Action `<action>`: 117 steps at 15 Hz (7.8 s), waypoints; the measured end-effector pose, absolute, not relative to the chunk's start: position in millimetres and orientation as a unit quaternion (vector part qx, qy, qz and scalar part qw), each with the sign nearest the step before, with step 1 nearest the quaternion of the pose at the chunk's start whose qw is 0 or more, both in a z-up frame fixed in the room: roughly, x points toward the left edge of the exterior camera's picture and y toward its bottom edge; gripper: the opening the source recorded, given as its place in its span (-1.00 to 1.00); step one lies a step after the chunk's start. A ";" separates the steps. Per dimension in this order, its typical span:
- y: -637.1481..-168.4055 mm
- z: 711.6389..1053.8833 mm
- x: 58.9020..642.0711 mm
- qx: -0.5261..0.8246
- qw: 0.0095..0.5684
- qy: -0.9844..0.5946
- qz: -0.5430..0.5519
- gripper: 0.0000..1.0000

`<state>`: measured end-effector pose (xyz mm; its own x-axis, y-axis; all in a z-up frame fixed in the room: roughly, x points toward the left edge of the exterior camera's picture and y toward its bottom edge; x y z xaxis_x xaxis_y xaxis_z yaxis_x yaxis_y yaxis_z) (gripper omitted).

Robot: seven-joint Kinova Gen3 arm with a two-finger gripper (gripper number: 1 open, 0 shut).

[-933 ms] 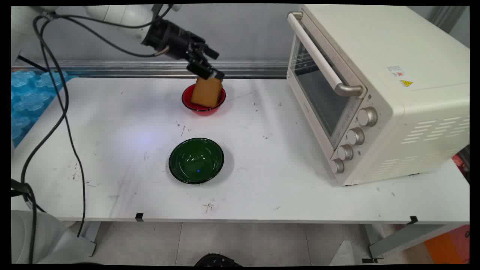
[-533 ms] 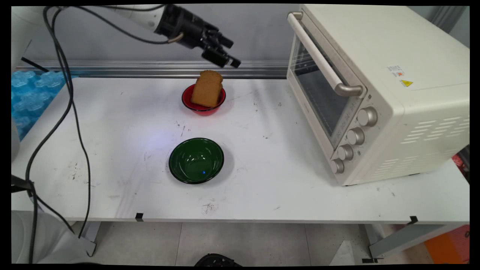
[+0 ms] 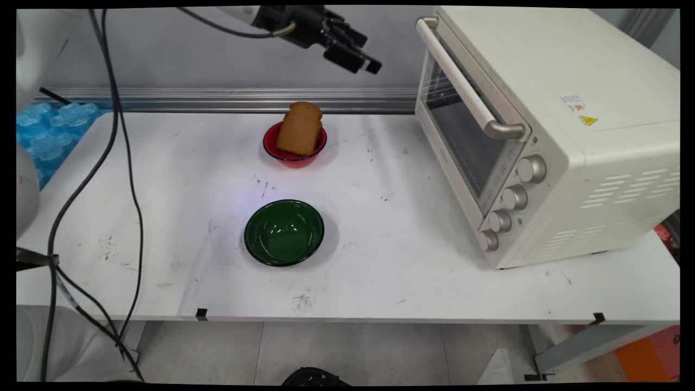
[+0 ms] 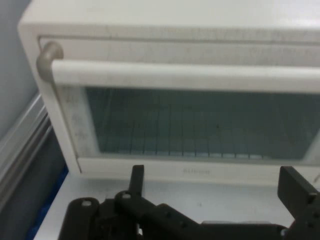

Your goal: Open the oven

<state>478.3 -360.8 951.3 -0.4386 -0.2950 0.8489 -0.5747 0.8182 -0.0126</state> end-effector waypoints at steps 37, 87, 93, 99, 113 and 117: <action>-434.1 1012.0 339.3 0.171 0.408 -0.888 0.127 -1.00; -414.5 951.6 348.9 0.153 0.350 -0.916 0.119 -1.00; -408.5 936.3 366.0 0.174 0.345 -0.914 0.123 -1.00; -404.9 923.3 378.0 0.186 0.336 -0.915 0.125 -1.00; -395.7 880.5 412.5 0.210 0.353 -0.900 0.143 -1.00; -387.5 861.7 423.1 0.219 0.361 -0.895 0.141 -1.00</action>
